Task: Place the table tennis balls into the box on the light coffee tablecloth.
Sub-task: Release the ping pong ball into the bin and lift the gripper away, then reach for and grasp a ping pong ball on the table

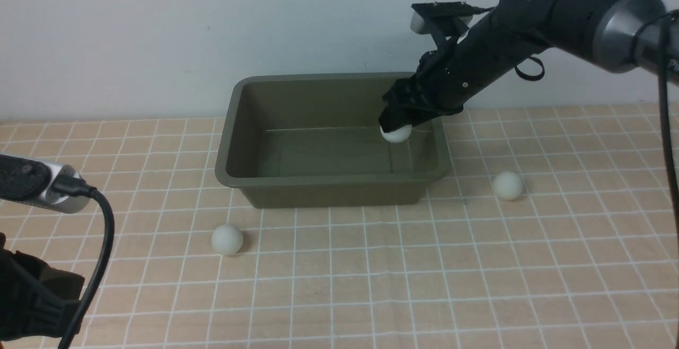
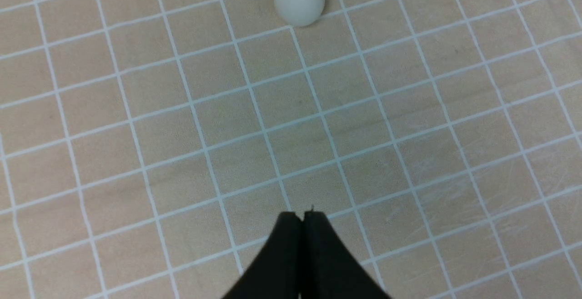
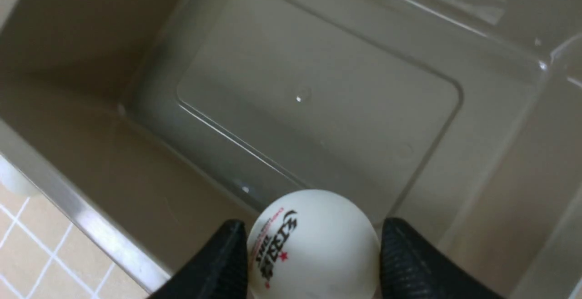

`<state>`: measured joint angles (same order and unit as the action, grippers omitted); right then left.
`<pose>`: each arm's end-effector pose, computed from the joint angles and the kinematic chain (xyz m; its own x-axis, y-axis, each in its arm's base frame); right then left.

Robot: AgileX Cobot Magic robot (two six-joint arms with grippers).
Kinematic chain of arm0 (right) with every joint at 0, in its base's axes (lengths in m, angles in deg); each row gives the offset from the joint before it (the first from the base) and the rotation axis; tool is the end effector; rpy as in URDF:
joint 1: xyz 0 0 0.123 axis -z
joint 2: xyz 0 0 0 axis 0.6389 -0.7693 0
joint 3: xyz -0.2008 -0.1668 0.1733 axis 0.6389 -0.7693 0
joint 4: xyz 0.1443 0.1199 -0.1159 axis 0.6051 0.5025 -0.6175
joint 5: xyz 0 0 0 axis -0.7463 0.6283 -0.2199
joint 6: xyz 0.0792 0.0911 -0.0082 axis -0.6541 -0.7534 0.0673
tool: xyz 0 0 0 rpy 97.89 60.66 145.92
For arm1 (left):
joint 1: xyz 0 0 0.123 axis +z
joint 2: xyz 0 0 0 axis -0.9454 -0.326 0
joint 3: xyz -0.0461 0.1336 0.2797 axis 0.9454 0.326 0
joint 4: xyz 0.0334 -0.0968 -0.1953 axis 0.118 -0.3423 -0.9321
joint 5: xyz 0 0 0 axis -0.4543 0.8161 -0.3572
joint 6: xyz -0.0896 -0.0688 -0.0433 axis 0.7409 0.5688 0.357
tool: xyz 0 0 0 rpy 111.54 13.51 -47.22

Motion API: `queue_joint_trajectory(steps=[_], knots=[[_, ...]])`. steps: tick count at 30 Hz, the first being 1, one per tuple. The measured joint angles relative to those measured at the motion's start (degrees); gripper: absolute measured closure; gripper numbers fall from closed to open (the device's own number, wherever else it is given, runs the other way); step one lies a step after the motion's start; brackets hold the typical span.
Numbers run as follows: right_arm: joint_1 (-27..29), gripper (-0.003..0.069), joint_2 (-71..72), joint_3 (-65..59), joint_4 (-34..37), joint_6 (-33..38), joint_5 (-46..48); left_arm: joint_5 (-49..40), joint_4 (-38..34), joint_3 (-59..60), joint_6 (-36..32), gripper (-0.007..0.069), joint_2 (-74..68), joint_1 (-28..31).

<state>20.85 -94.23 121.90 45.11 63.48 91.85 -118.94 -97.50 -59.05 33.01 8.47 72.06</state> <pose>0.4210 0.1953 0.2559 -0.8049 -0.3546 -0.4758 -0.5346 0.7813 0.3221 0.1063 -0.0269 0.3024 -0.7864 0.1562 -0.5976 0.2605 0.9611 -0.0916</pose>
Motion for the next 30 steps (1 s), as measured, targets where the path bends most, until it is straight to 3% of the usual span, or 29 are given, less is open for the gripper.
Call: queue_joint_trajectory(steps=[8,15,30], knots=[[0.0,0.0231,0.0,0.0,0.9,0.2,-0.8,0.0,0.0,0.0,0.0,0.069,0.0,0.0],[0.2,0.022,0.0,0.0,0.3,0.2,-1.0,0.0,0.0,0.0,0.0,0.069,0.0,0.0],[7.7,0.0221,3.3,0.1,-12.7,-4.7,11.0,-0.1,0.0,0.0,0.0,0.069,0.0,0.0]])
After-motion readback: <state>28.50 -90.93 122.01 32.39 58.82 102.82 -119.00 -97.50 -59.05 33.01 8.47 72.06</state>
